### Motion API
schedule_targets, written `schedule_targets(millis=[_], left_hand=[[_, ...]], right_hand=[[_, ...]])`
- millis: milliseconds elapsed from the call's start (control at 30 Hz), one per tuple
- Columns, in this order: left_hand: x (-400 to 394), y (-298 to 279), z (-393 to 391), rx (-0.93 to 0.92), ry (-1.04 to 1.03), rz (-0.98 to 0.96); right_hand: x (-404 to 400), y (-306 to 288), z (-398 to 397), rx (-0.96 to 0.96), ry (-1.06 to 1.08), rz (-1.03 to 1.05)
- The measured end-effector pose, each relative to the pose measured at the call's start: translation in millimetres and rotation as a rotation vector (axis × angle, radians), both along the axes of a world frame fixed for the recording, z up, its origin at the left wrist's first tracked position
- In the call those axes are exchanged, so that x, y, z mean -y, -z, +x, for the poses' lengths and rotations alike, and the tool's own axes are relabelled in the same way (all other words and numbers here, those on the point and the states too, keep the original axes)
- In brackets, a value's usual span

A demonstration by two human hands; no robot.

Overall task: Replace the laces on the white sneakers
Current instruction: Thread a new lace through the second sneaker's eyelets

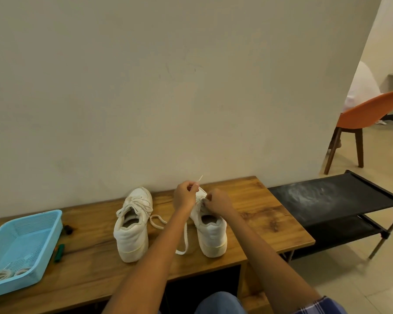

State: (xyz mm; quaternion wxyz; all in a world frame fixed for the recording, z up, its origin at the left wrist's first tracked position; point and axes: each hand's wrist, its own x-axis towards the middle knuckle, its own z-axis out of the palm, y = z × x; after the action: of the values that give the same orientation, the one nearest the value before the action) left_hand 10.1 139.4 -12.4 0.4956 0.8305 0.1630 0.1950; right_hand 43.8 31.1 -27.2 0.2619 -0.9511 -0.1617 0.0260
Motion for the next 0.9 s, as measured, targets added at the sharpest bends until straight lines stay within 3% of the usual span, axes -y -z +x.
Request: schedule_targets(millis=[133,300,533,900], left_hand=[[21,25,1,0.025,-0.103,-0.004],[29,48,-2,0.065,-0.195,-0.038],[33,43,-7,0.072,-0.228,0.174],[35,38,-8,-0.041,-0.204,0.509]], right_hand=[[4,21,-1,0.115,0.001,0.197],[7,35,3,0.074,0.128,0.536],[9,38,5,-0.009,0.16,0.643],[8,35,2,-0.019,0.192,0.641]])
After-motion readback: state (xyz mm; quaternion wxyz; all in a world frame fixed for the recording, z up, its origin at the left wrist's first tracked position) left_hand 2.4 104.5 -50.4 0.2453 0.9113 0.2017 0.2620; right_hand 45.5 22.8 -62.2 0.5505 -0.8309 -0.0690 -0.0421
